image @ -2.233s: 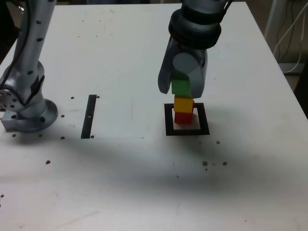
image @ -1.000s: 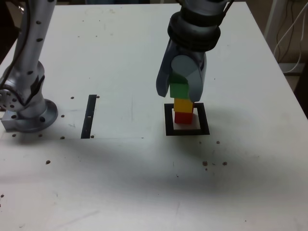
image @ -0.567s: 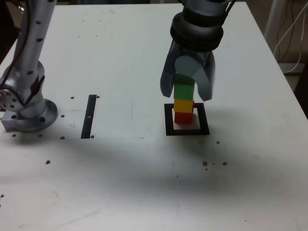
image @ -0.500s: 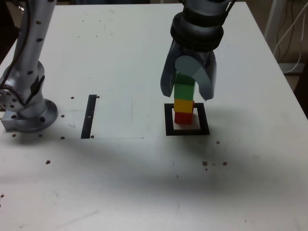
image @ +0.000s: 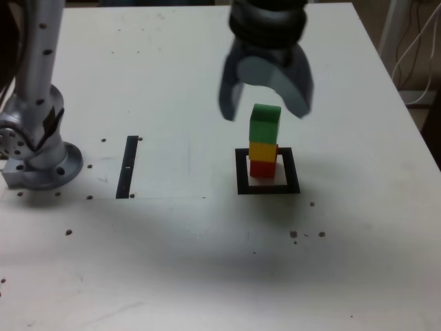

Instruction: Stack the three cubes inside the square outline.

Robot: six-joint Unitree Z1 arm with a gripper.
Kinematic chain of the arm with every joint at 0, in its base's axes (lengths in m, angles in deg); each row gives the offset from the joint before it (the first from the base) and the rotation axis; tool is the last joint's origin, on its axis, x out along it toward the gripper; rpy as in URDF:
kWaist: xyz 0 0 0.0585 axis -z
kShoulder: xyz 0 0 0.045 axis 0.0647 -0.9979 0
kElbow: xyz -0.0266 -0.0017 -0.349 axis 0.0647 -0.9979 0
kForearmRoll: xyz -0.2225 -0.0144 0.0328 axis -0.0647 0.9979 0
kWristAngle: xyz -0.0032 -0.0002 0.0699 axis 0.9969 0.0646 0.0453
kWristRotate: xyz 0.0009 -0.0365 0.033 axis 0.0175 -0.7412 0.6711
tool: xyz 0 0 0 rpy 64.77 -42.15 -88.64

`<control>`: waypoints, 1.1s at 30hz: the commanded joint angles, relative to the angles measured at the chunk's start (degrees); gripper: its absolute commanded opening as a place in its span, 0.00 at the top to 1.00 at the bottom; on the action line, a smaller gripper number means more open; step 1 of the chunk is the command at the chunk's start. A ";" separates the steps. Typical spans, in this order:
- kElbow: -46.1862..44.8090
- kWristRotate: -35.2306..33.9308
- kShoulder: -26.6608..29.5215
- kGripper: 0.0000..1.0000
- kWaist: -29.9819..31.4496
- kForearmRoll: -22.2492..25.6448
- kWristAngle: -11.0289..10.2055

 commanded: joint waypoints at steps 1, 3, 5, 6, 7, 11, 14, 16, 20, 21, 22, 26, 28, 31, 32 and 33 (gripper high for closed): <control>-1.34 -0.12 4.25 0.01 0.11 0.61 -0.04; -3.32 -0.14 7.35 0.01 0.09 0.58 0.01; -5.38 -0.14 10.36 0.01 0.07 0.47 0.14; -6.87 -0.14 12.24 0.01 0.07 0.40 0.32; -8.10 -0.14 13.59 0.01 0.07 0.37 0.49; -14.66 -0.14 18.56 0.01 0.08 0.12 1.38; -21.09 -0.14 22.05 0.01 0.09 -0.82 1.67; -26.08 -0.33 24.37 0.01 0.08 -2.30 1.70; -35.67 -1.32 28.34 0.01 0.08 -7.50 2.25; -37.53 -1.61 29.00 0.01 0.07 -8.89 2.44; -39.15 -1.83 29.49 0.01 0.07 -10.18 2.65; -44.91 -2.46 30.14 0.01 0.04 -14.57 3.13; -47.75 -2.86 30.22 0.01 -0.04 -16.67 3.34; -51.35 -3.77 30.47 0.01 -0.16 -19.93 3.80; -52.19 -4.03 30.55 0.01 -0.20 -20.81 3.95; -52.80 -4.25 30.62 0.01 -0.20 -21.47 3.99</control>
